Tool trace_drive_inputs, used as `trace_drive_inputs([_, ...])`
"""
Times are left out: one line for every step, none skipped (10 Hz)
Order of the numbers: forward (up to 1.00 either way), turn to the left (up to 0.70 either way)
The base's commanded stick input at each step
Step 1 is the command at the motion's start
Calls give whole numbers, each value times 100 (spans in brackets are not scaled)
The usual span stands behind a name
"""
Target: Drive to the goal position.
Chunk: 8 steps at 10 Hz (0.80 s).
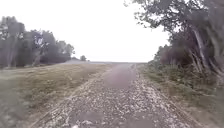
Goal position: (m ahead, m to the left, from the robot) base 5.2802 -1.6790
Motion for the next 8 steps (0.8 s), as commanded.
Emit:
trace_drive_inputs([45, -1])
trace_drive_inputs([45, 0])
trace_drive_inputs([45, 0])
trace_drive_inputs([45, 0])
trace_drive_inputs([45, 0])
trace_drive_inputs([45, 0])
trace_drive_inputs([45, 0])
trace_drive_inputs([45, -2])
